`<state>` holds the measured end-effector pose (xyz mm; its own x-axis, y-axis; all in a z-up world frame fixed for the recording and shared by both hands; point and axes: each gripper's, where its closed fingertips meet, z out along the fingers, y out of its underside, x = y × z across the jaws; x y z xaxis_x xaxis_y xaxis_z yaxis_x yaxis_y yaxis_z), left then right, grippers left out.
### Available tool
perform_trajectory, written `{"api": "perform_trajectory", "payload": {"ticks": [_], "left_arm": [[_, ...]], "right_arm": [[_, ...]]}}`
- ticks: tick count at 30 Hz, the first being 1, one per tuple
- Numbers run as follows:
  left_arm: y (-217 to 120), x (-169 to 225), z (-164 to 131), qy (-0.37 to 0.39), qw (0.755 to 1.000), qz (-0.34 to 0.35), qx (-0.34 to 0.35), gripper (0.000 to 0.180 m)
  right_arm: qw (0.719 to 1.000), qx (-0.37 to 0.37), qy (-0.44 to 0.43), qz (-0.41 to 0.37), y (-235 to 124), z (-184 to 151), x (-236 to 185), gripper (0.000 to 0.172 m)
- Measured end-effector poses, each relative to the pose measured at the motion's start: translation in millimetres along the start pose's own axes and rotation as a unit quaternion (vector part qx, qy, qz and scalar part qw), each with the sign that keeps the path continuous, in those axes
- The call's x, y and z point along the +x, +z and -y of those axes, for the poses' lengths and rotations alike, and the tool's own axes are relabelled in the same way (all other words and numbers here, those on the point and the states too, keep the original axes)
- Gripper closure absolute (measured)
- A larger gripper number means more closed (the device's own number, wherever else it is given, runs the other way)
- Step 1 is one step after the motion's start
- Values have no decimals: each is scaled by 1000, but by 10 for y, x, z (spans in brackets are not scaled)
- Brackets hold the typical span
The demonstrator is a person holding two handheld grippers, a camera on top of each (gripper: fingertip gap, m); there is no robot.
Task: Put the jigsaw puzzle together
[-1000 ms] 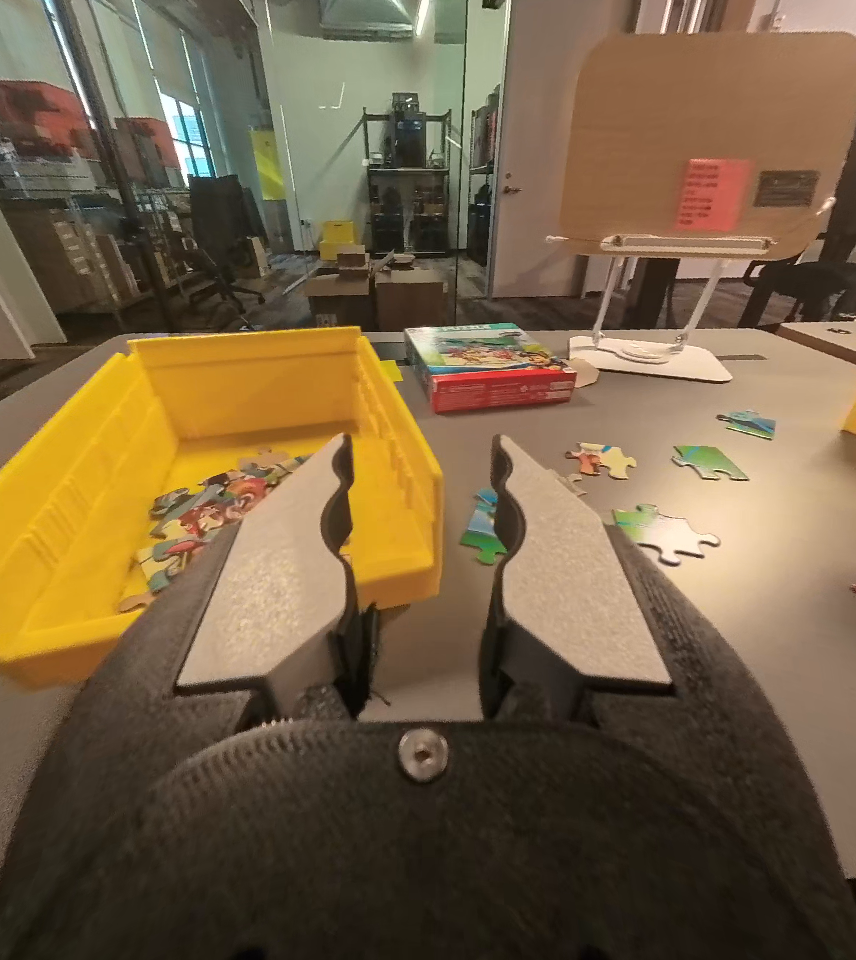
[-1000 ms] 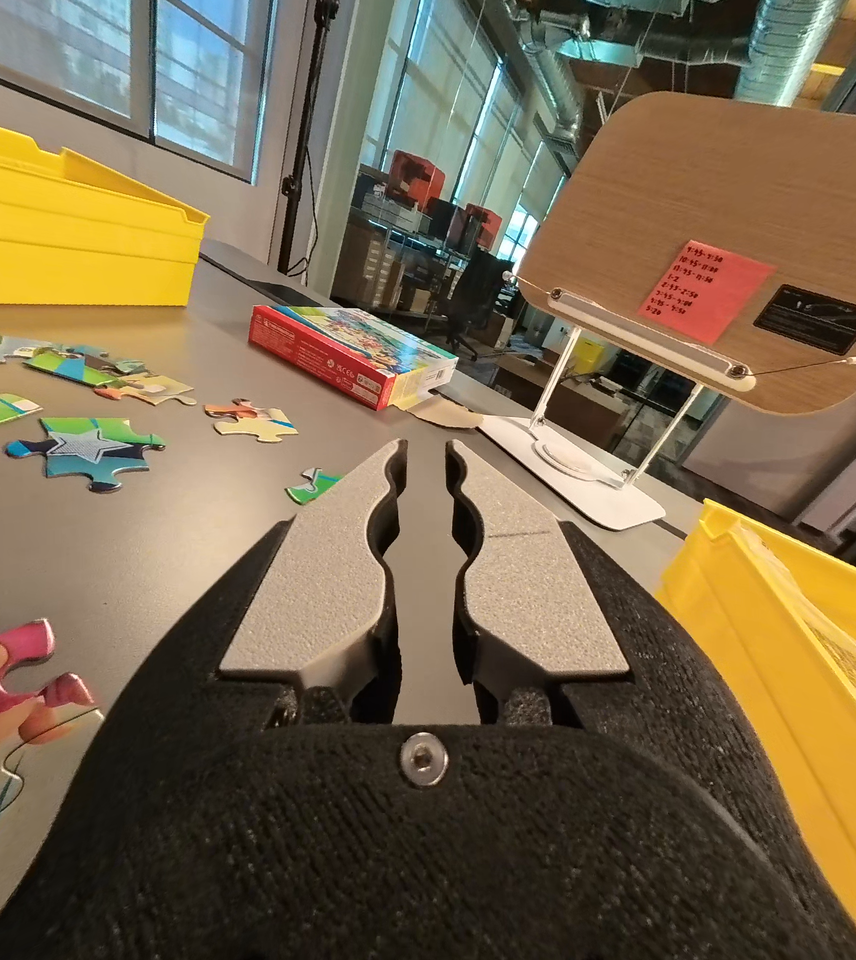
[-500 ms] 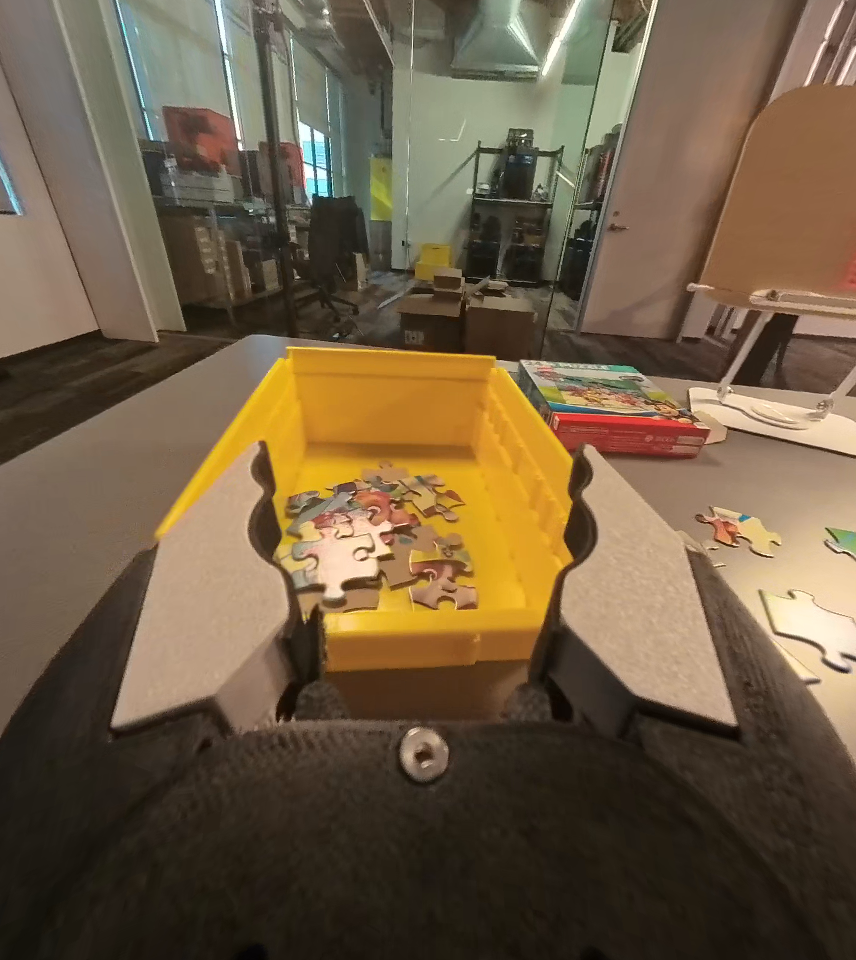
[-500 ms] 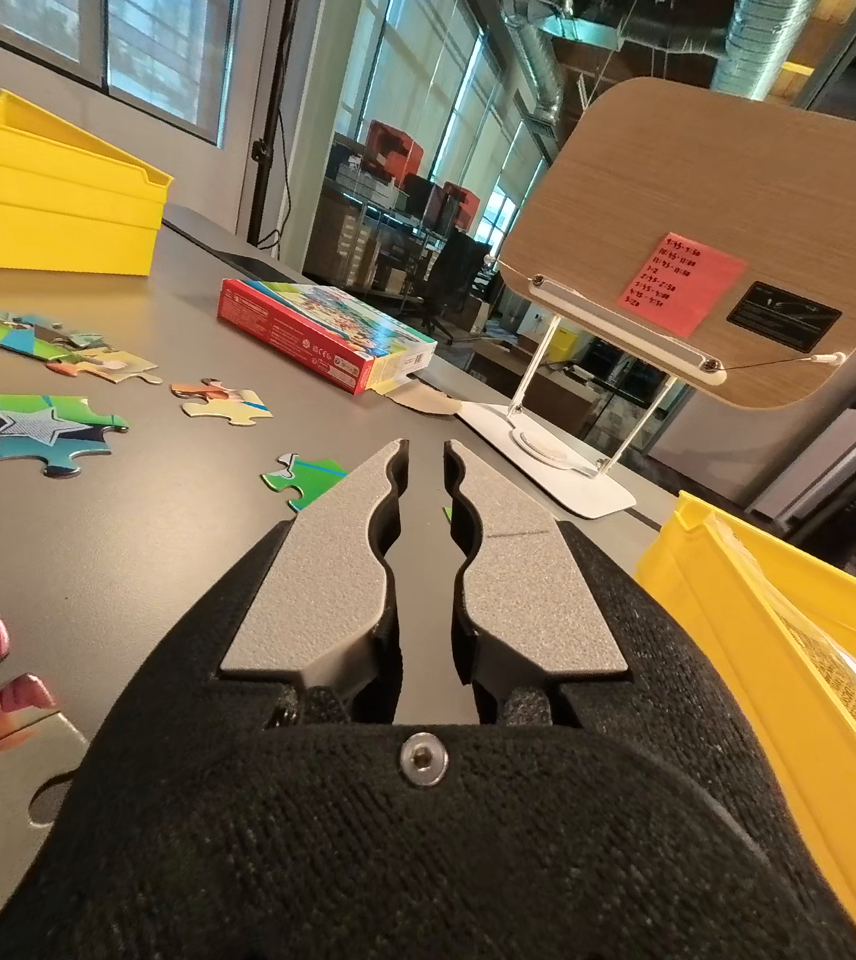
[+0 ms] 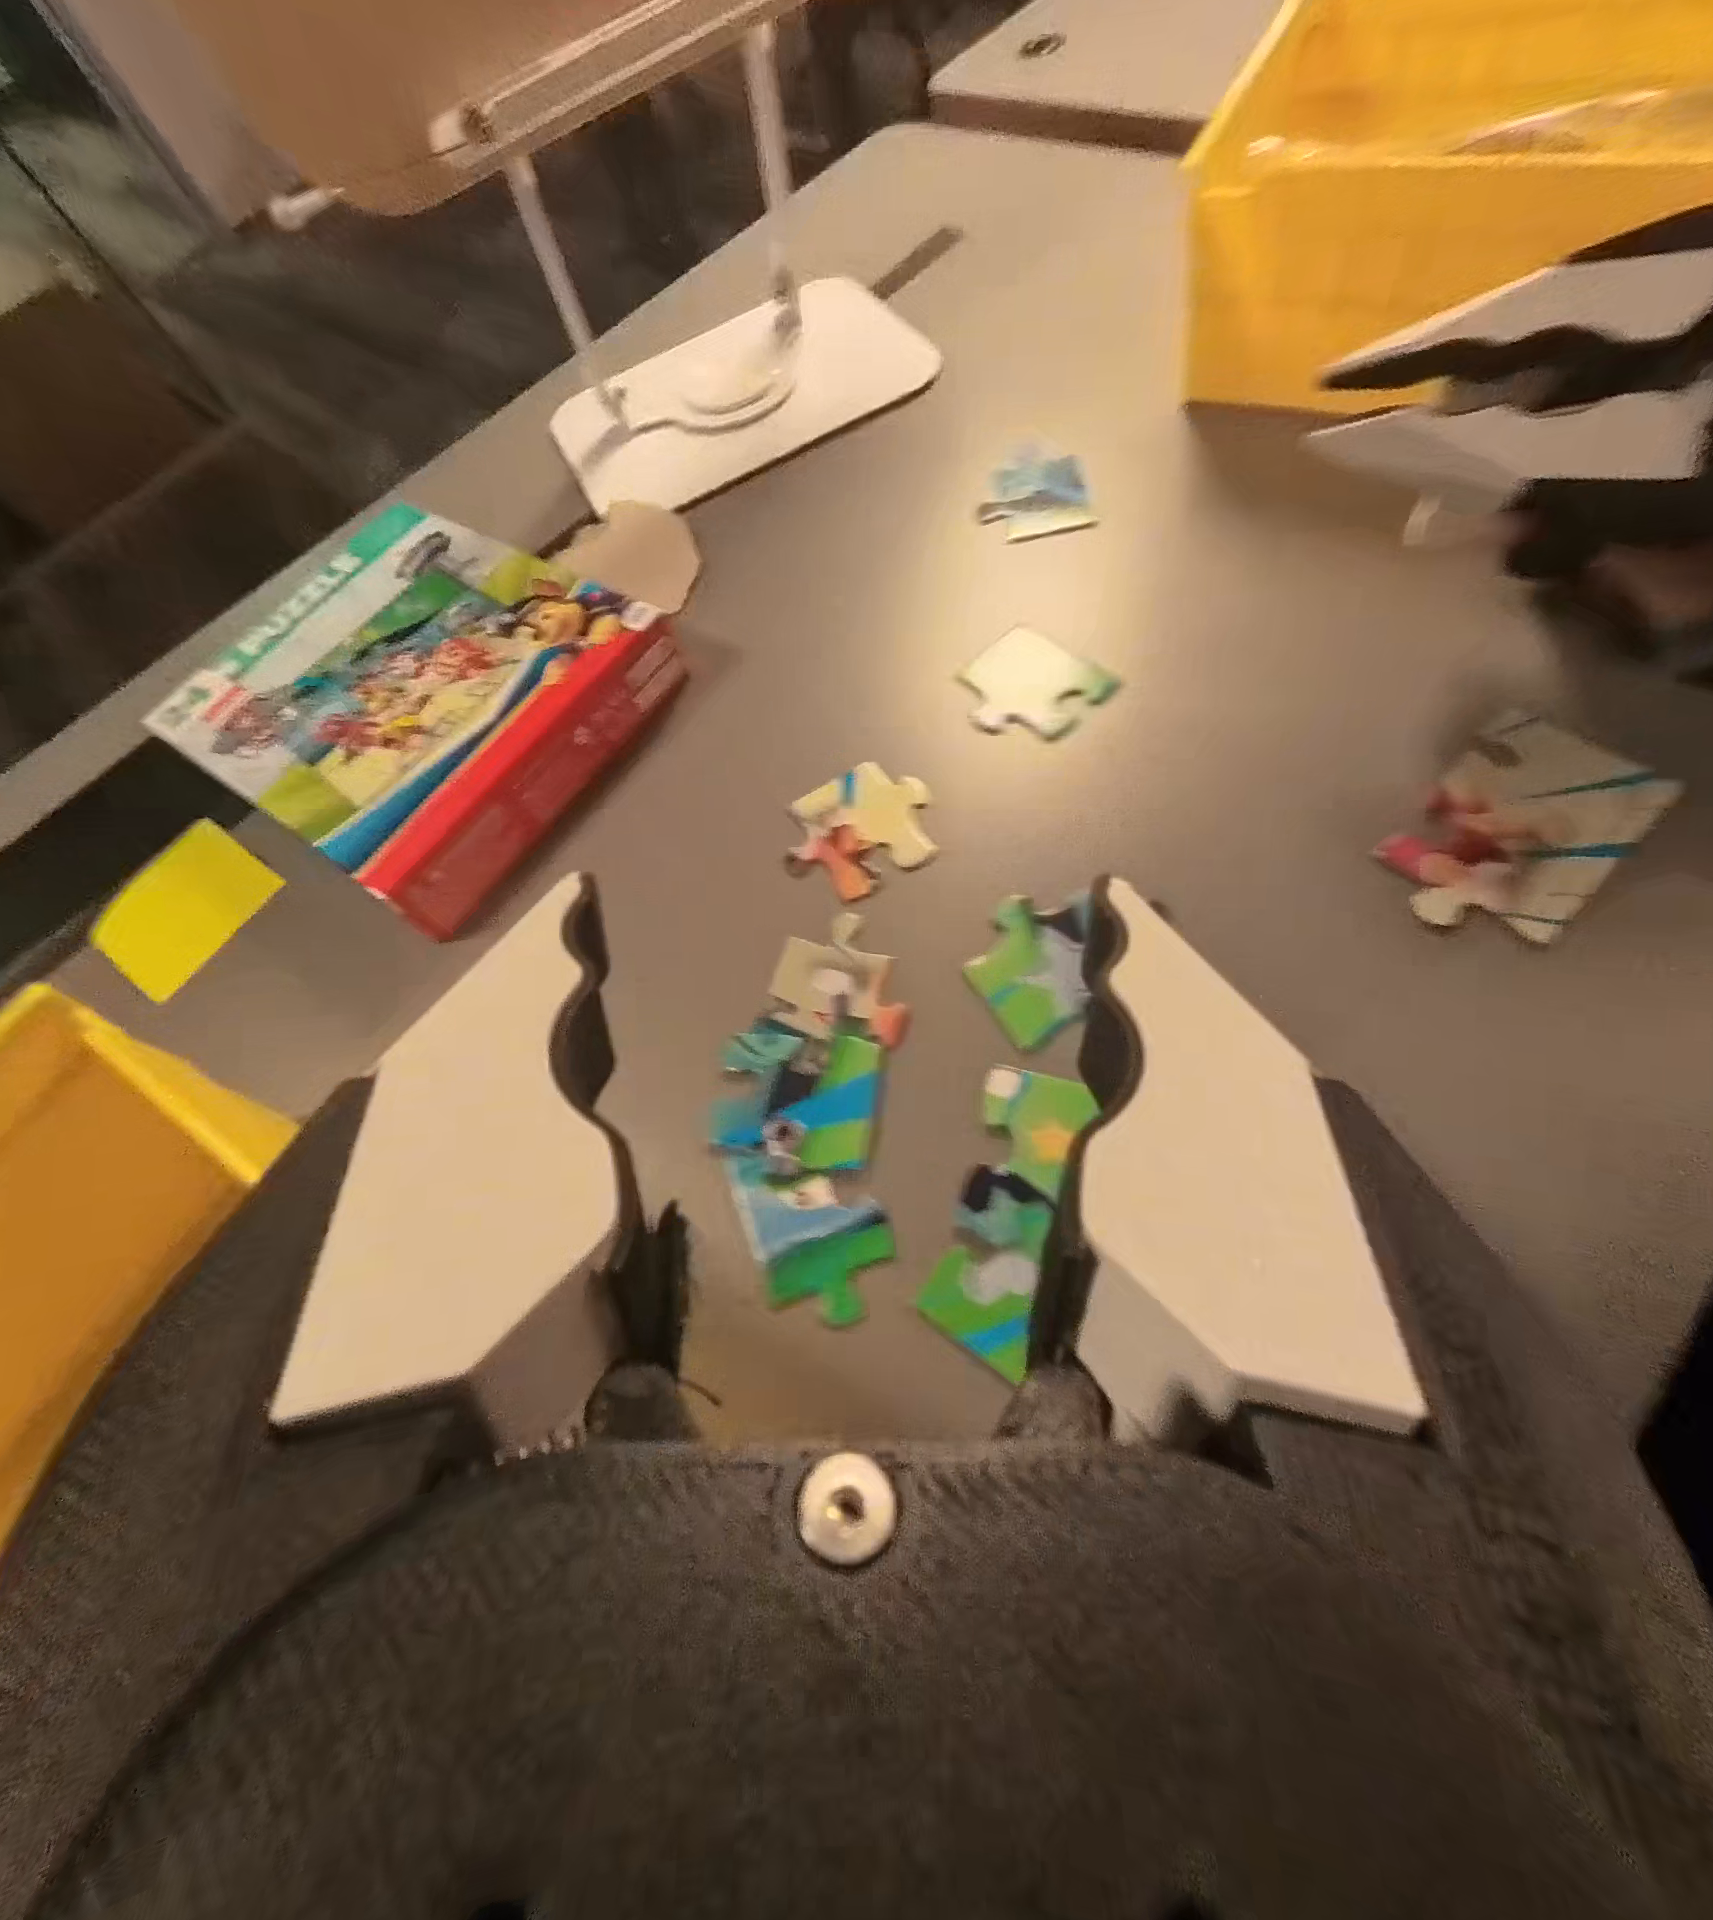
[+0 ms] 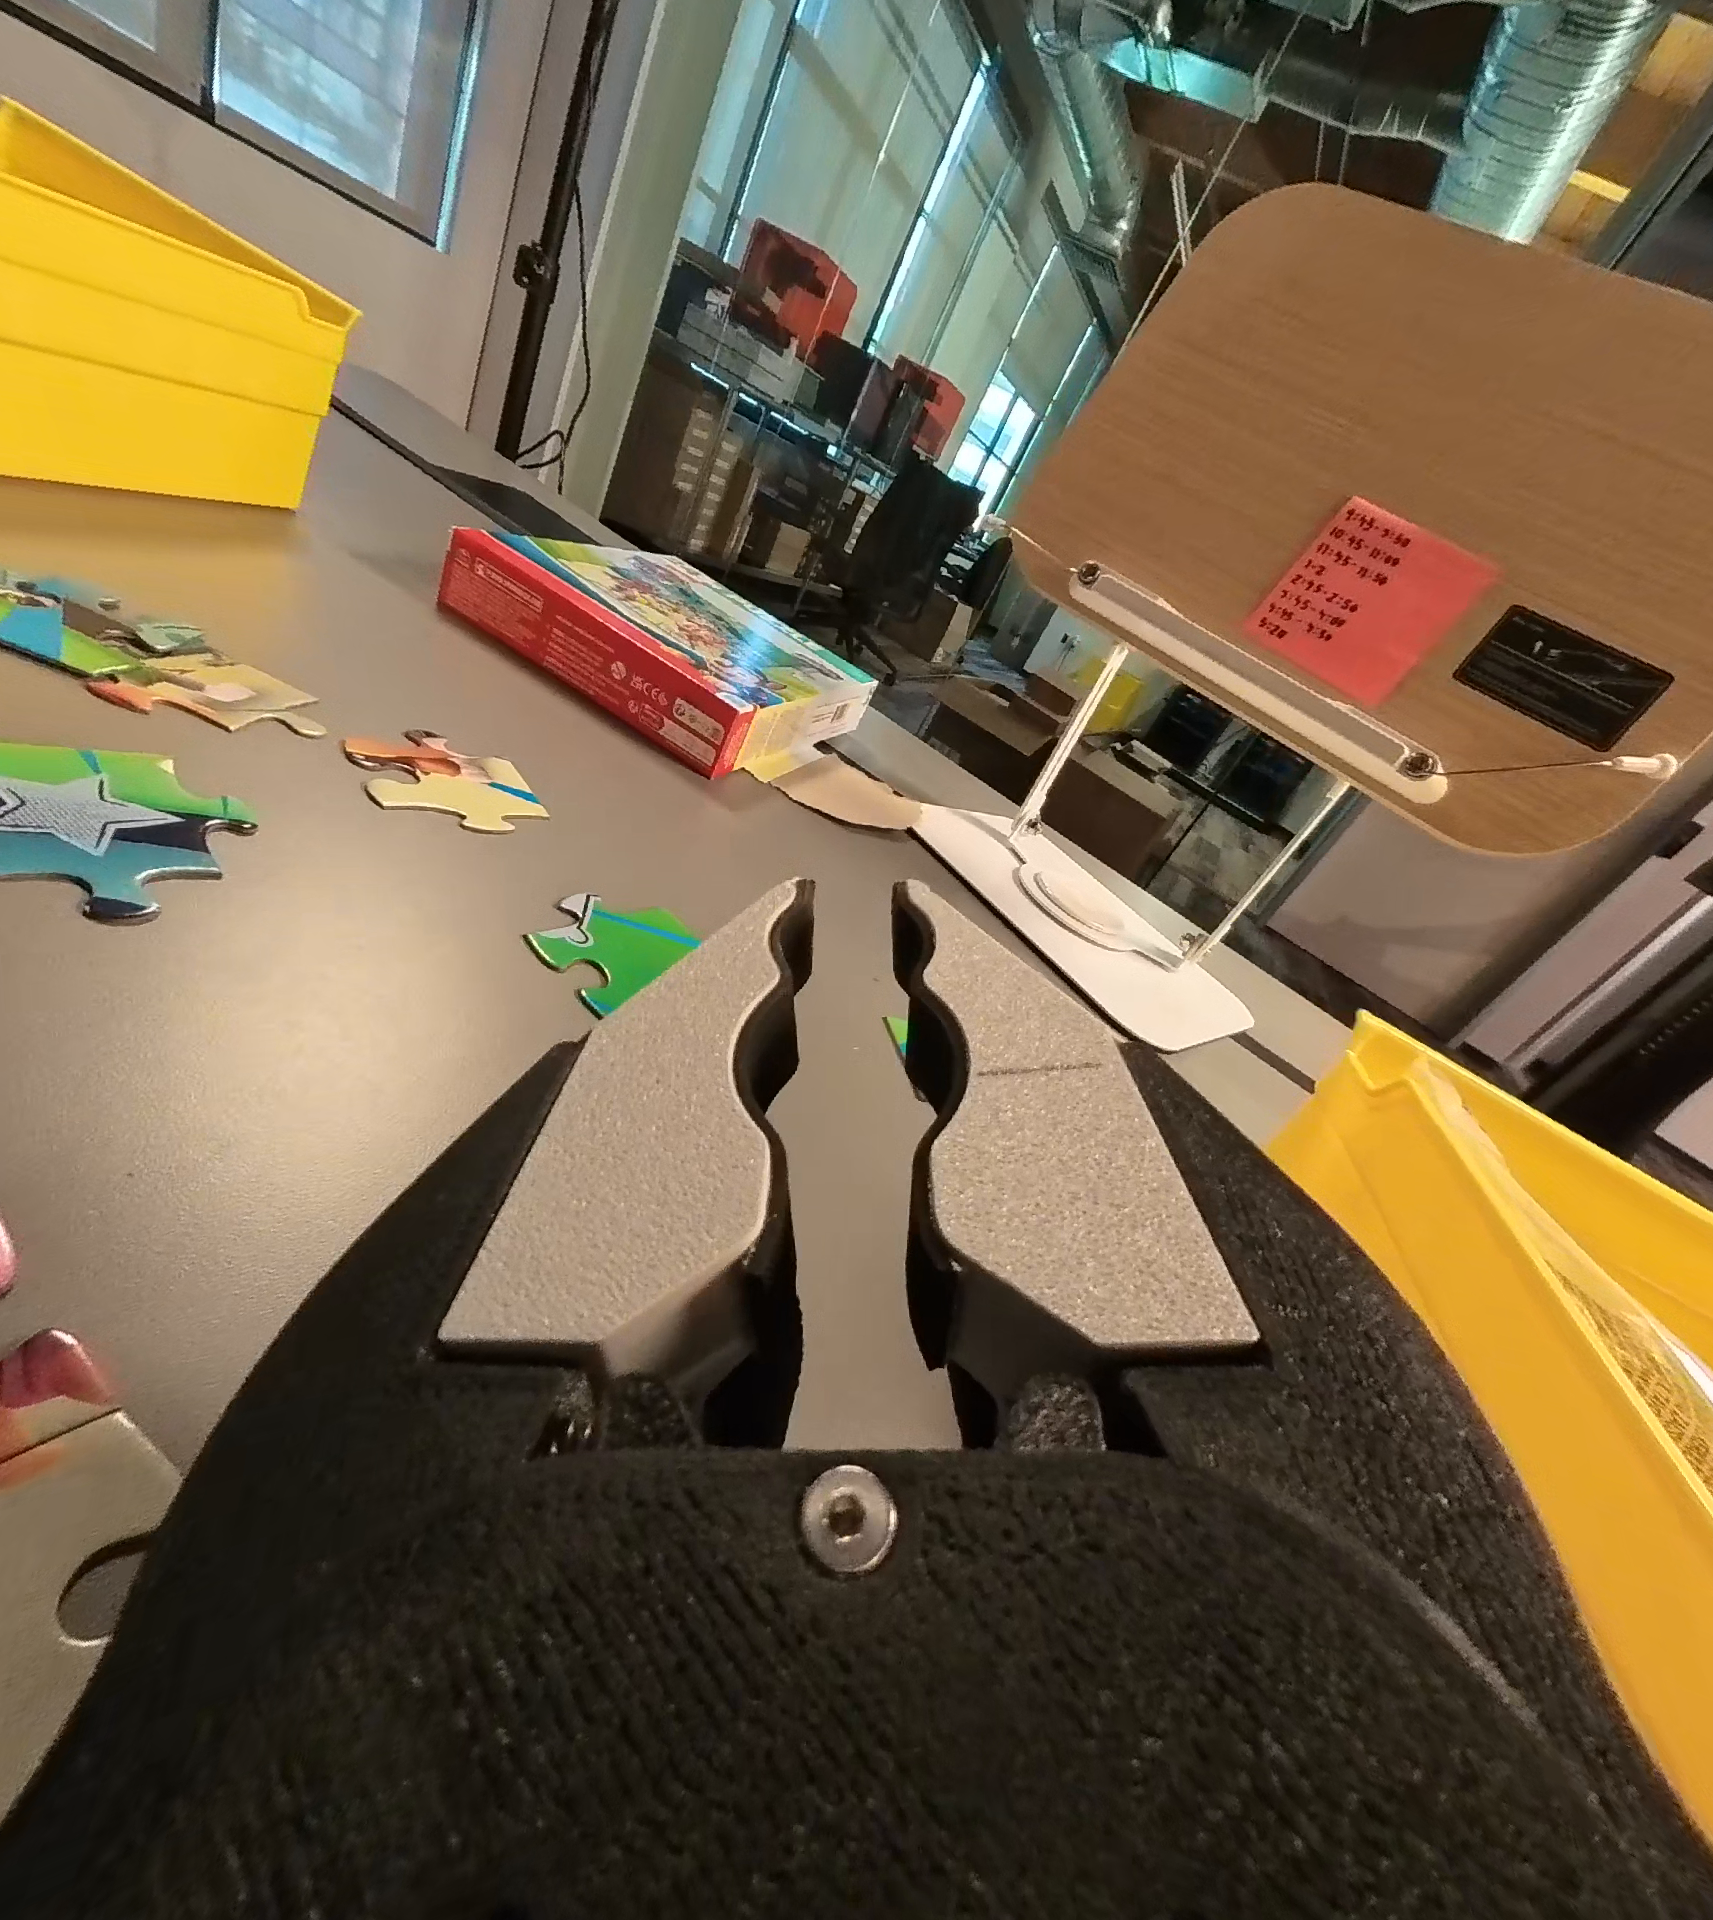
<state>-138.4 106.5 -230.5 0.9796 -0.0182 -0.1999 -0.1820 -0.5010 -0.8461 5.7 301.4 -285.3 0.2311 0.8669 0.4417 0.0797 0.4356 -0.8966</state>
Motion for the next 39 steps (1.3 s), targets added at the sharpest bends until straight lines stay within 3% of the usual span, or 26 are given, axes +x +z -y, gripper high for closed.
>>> {"api": "perform_trajectory", "payload": {"ticks": [2,5,11,17,28,33,39], "left_arm": [[84,-293,36,-14,1000,9,-12,94],[276,-445,-56,-44,995,-43,-84,99],[782,-150,-656,41,951,-146,-269,108],[1083,8,-1079,99,909,-174,-366,113],[1211,-49,-1140,96,880,-181,-428,137],[1224,-54,-1132,158,853,-195,-458,138],[1361,143,-907,207,847,-214,-440,138]], "right_arm": [[1000,4,3,0,-9,11,6,159],[1000,8,10,6,-7,17,2,159],[999,16,35,9,-20,25,36,159],[998,27,63,12,-37,38,75,158],[994,47,99,27,-65,84,88,158],[991,55,115,32,-75,100,100,158],[989,62,131,33,-87,109,124,158]]}}
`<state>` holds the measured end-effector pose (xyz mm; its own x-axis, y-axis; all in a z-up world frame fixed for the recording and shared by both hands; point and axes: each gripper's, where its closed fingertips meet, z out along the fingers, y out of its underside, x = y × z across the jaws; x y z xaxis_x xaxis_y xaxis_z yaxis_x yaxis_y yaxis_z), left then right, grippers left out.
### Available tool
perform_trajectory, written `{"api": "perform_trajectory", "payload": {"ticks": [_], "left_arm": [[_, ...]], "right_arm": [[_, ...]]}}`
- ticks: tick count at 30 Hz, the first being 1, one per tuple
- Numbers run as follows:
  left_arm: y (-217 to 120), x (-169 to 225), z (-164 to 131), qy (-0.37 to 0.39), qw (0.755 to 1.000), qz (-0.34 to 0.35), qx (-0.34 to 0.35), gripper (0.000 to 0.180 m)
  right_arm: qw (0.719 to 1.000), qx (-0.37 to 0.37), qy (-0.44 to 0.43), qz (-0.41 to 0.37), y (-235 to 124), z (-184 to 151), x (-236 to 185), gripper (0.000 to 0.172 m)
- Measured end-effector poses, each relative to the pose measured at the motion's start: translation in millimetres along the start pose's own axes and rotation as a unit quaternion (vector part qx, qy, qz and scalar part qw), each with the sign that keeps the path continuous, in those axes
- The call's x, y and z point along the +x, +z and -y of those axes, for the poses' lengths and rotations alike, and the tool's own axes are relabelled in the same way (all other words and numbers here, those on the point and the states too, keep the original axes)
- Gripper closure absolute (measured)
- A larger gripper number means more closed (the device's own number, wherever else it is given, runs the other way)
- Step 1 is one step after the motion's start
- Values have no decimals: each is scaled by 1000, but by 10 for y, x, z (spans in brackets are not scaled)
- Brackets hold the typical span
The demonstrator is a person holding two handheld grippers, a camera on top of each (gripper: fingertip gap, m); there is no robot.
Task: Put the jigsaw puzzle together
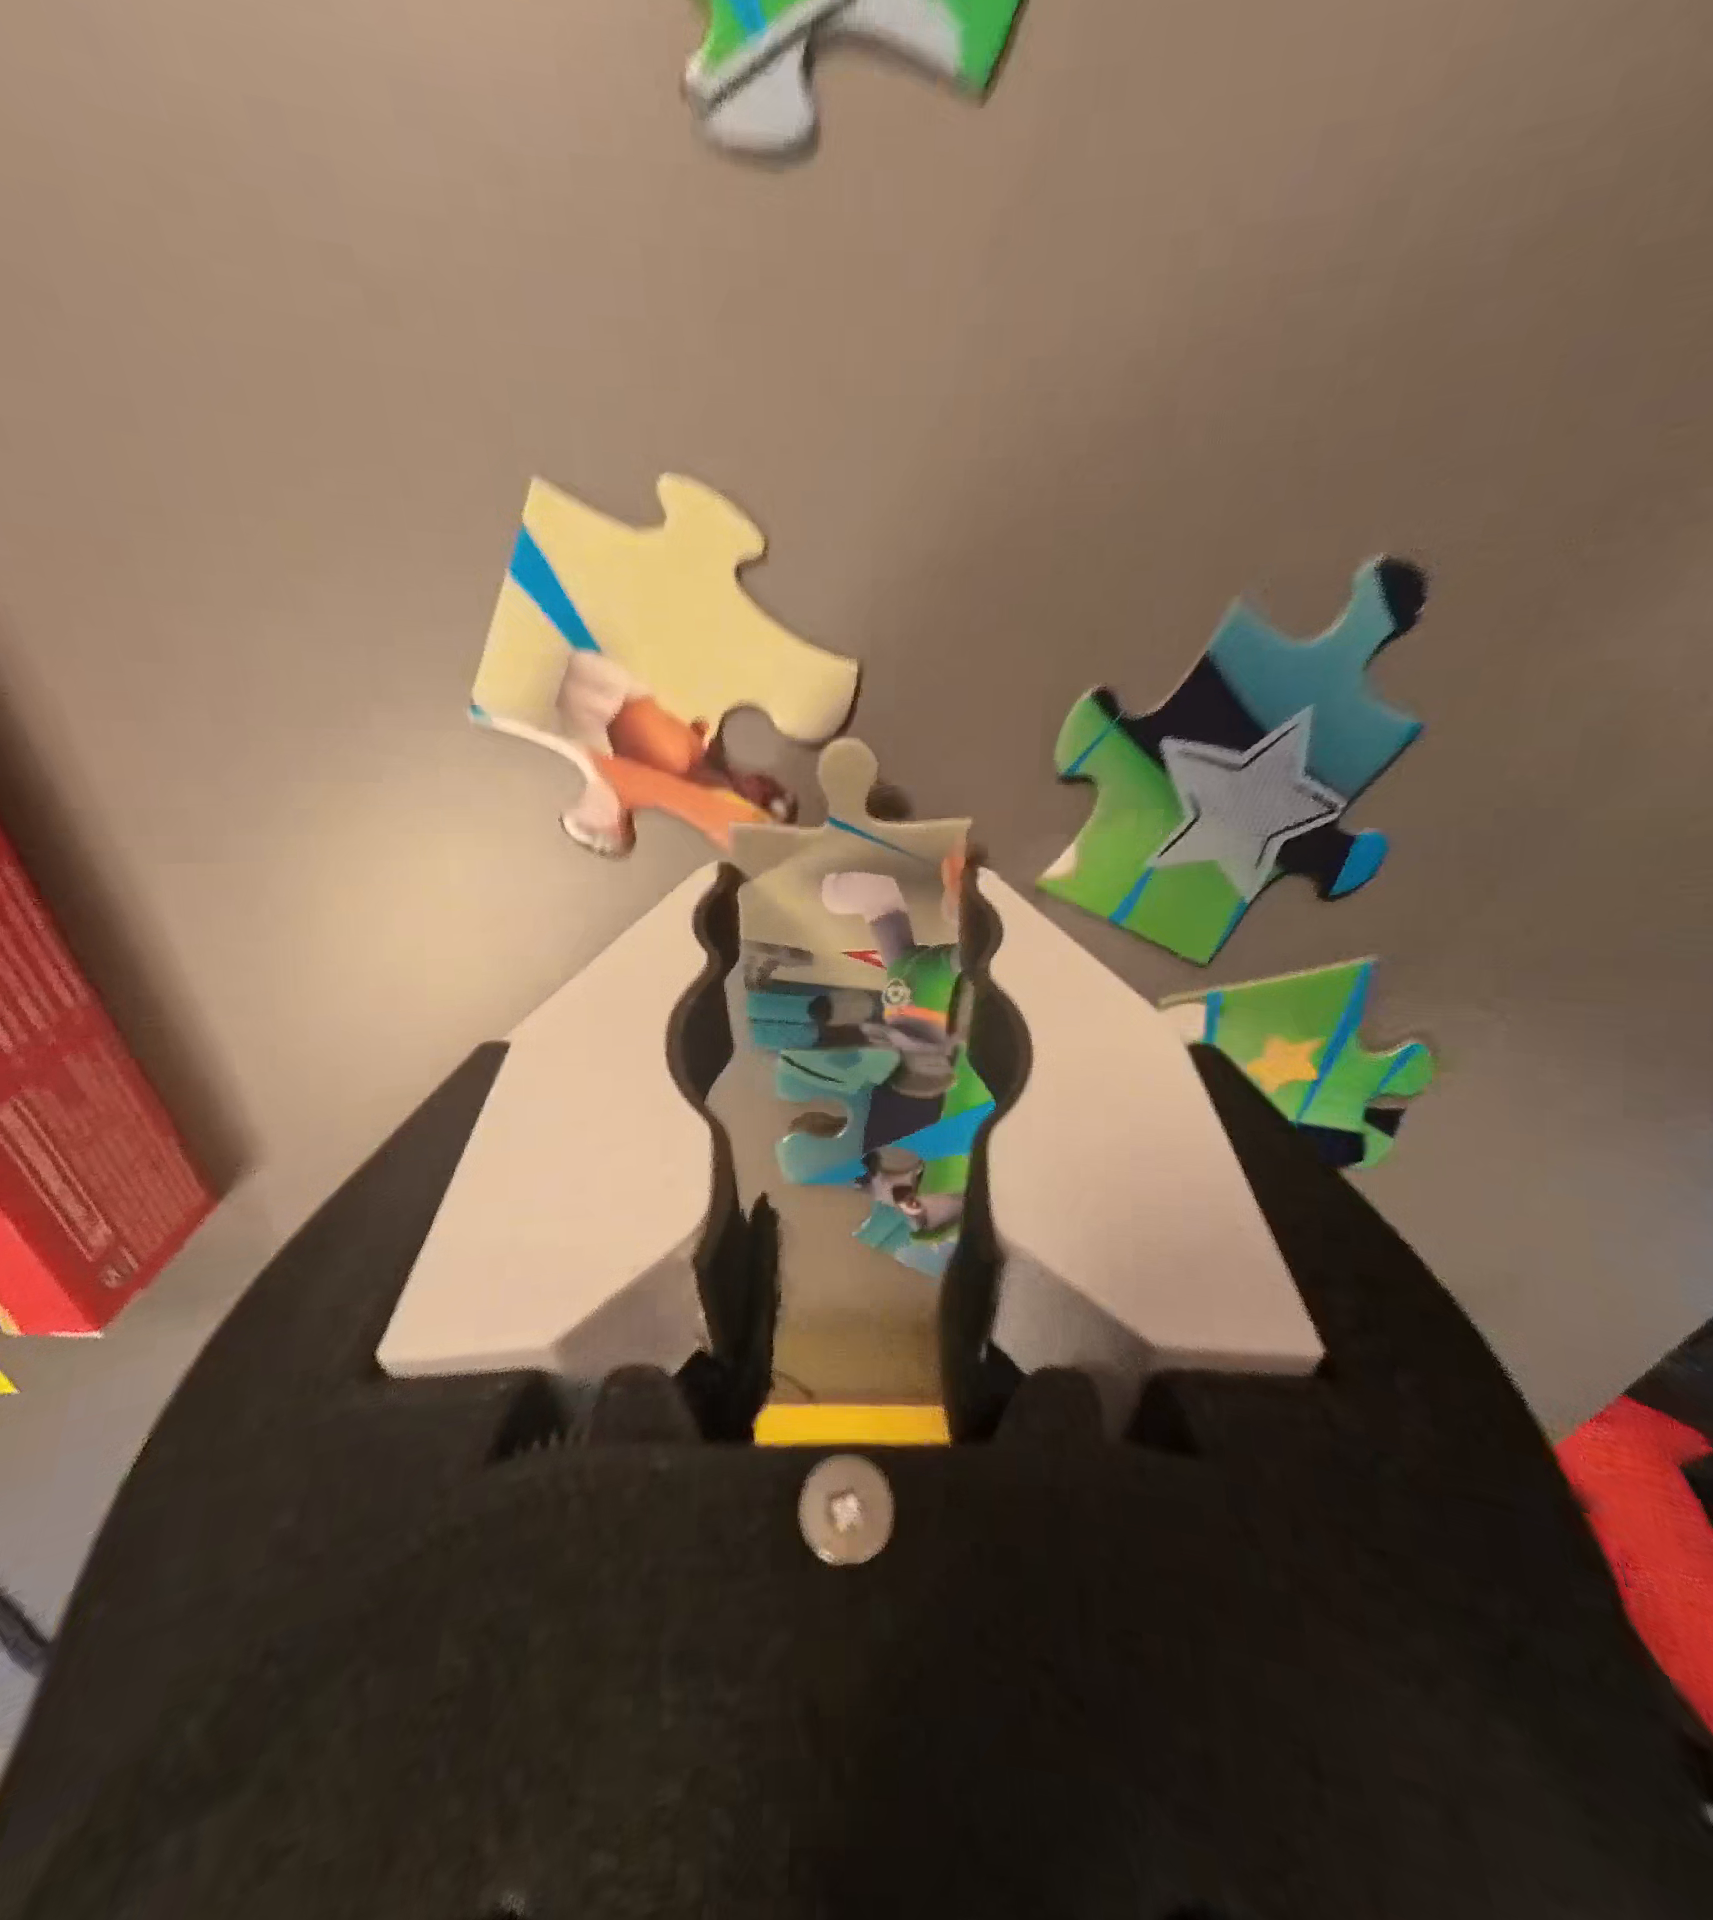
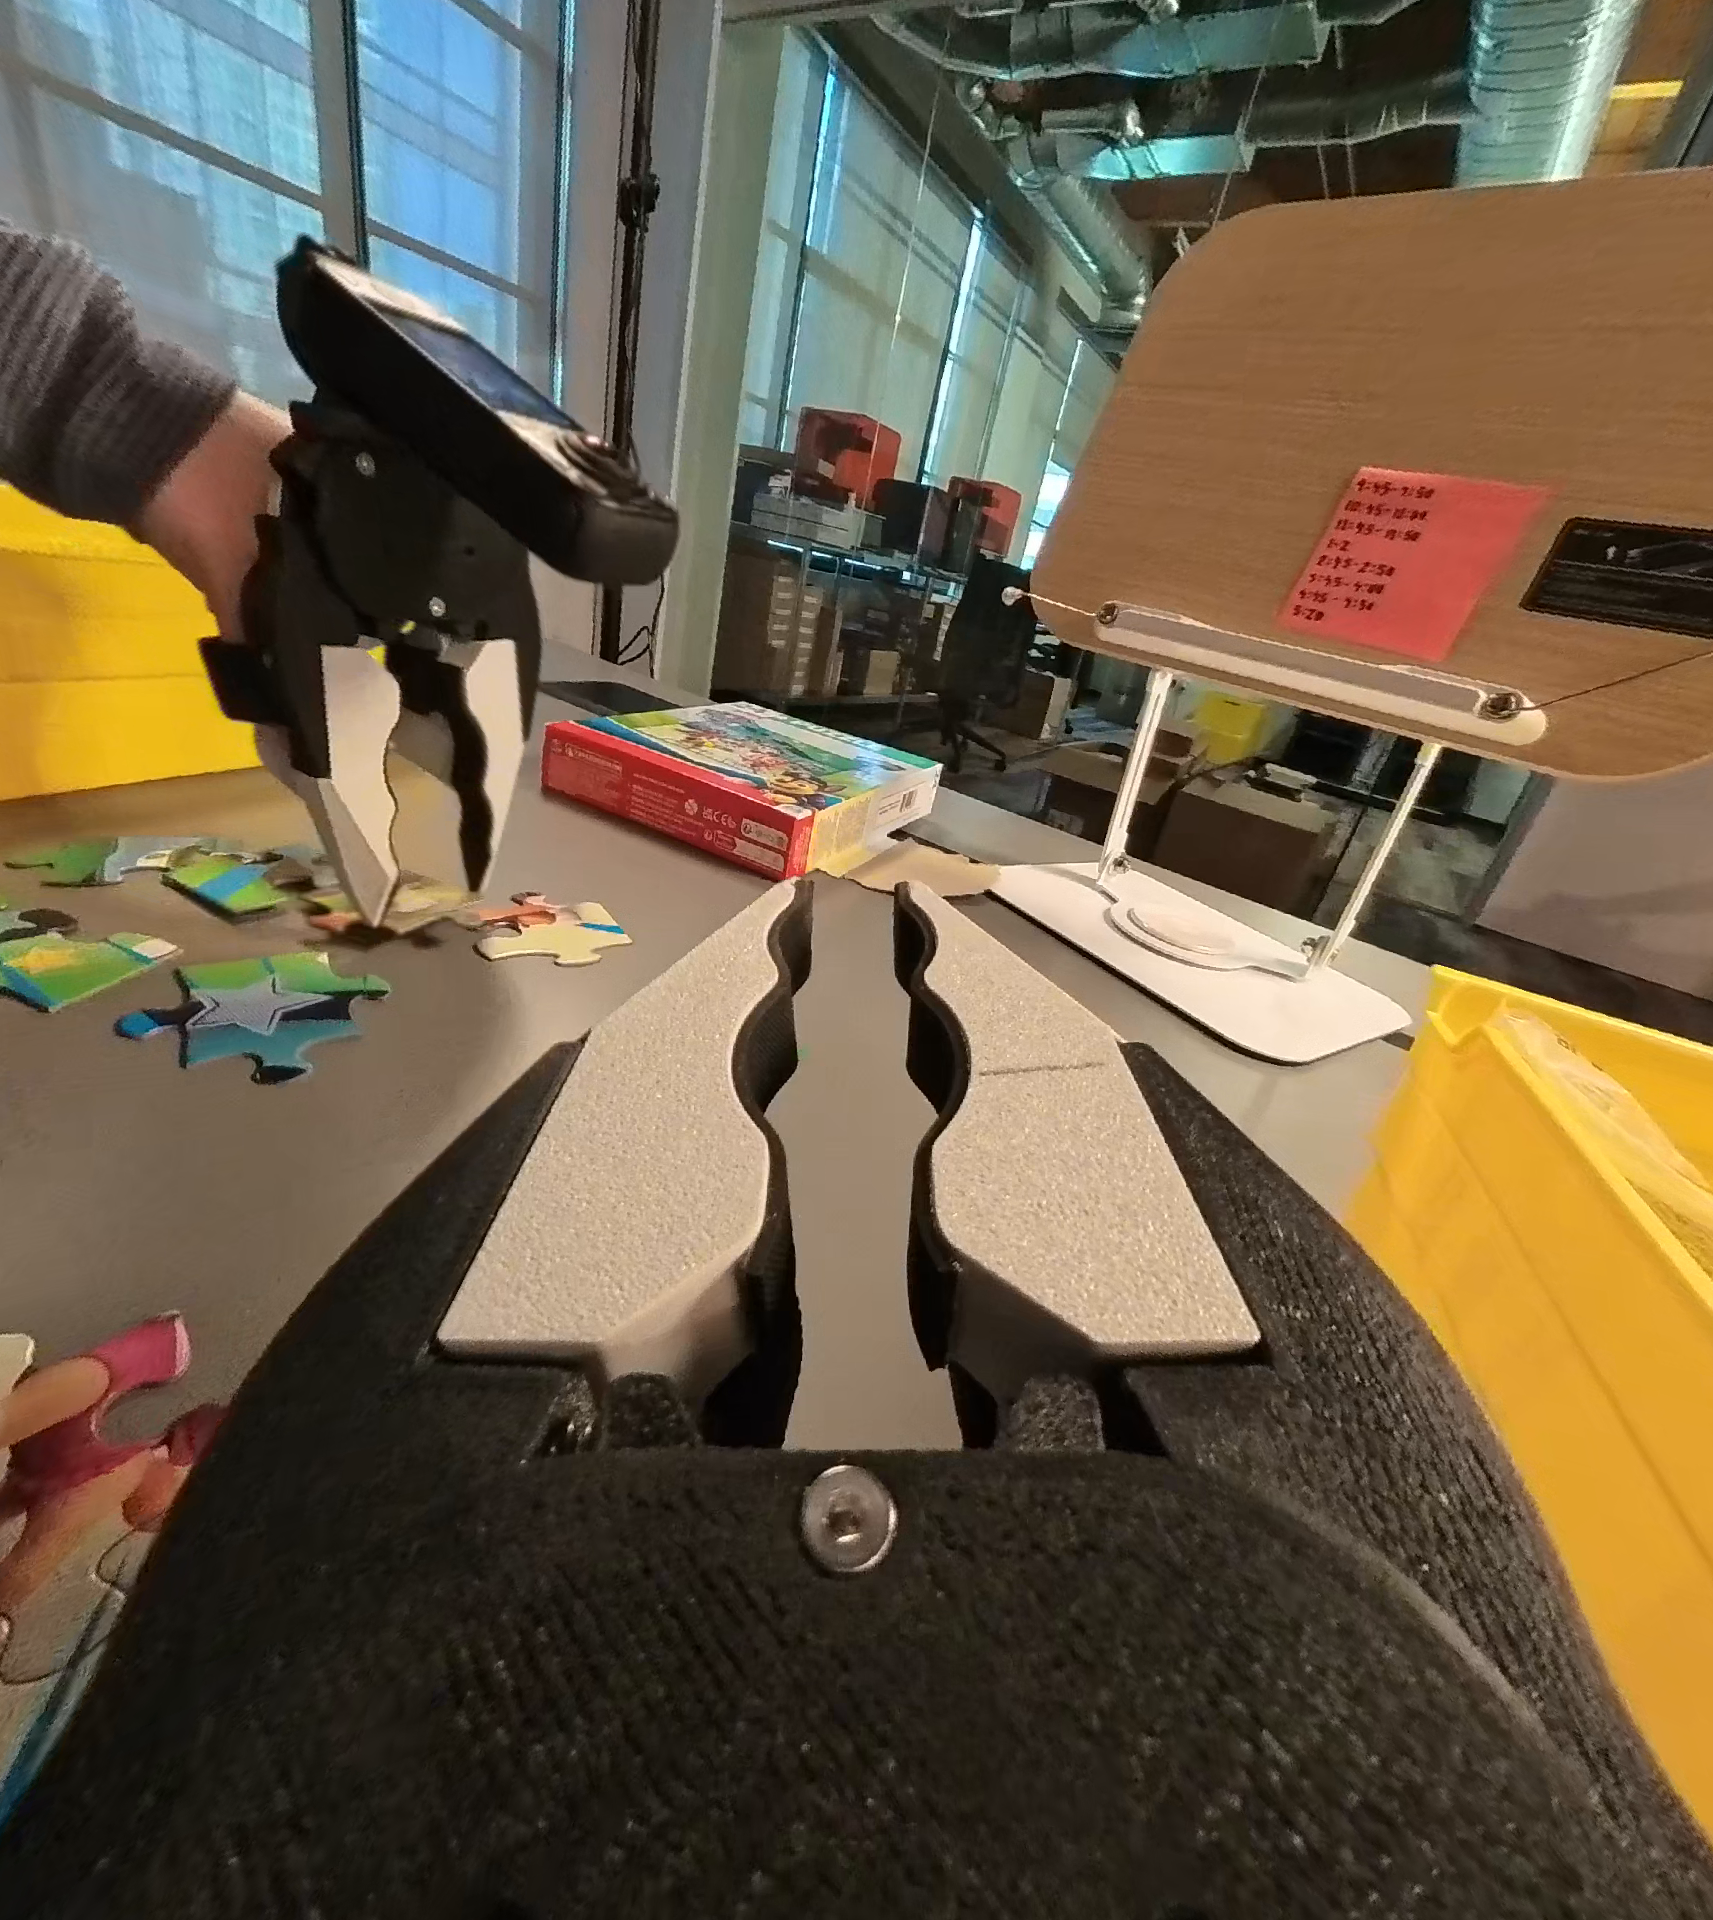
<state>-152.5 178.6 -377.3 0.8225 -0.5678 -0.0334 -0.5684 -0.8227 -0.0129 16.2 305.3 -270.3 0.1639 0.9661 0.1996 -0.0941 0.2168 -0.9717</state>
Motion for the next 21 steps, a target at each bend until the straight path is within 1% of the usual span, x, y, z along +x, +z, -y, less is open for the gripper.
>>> {"api": "perform_trajectory", "payload": {"ticks": [5,9,12,15,17,20,21], "left_arm": [[-146,131,237,58,998,0,-3,139],[-218,340,303,111,993,-18,-22,139],[-241,750,272,170,982,-79,-30,139],[-196,1150,156,226,967,-107,-43,139],[-130,1314,78,250,961,-102,-52,138],[-41,1460,55,254,963,-88,-32,137],[-26,1487,35,247,965,-86,-27,129]], "right_arm": [[1000,5,13,1,-9,12,17,158],[1000,6,17,3,-9,17,13,158],[1000,5,12,5,-6,18,0,158],[1000,2,6,10,3,12,-26,158],[1000,1,3,13,9,11,-41,158],[1000,-1,1,15,14,6,-52,158],[1000,0,2,15,13,7,-51,158]]}}
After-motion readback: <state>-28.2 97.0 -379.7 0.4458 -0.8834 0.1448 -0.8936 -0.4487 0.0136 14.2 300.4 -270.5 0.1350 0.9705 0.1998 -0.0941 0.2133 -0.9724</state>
